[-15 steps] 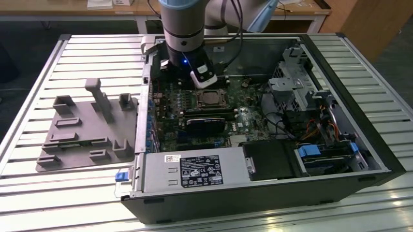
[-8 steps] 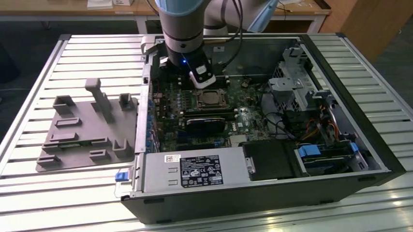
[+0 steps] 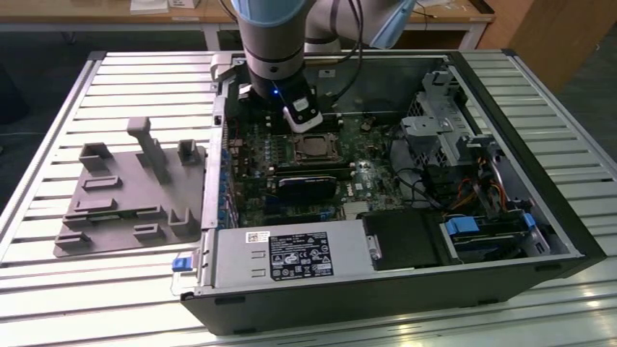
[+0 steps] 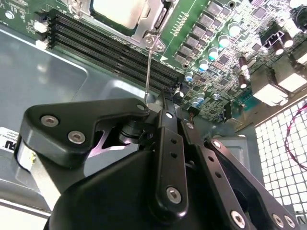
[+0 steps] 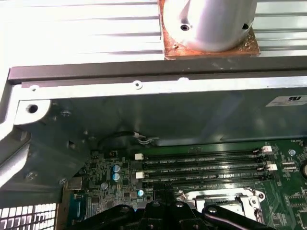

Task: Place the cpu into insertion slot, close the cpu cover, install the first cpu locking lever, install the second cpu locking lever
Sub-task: 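Install the first cpu locking lever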

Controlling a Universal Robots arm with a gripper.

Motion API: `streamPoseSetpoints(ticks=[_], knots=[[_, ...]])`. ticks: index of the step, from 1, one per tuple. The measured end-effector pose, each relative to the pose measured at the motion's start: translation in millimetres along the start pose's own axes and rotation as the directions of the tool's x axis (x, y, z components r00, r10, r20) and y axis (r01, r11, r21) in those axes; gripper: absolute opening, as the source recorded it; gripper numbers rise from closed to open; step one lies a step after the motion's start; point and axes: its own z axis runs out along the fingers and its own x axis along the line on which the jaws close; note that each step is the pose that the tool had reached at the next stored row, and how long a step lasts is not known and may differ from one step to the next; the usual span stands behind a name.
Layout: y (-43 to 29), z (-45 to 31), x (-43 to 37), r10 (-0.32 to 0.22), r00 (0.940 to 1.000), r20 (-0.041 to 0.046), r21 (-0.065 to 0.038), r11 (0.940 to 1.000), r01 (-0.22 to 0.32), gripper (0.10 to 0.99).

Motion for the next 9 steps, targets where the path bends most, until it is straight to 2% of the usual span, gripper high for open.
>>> streamPoseSetpoints(ticks=[3, 9], knots=[[0.4, 0.3, -6.6, 0.000, 1.0000, 0.0002, 0.000, 1.0000, 0.000, 0.102], [1.8, 1.2, -27.3, 0.000, 1.0000, -0.0002, 0.000, 1.0000, 0.000, 0.102]])
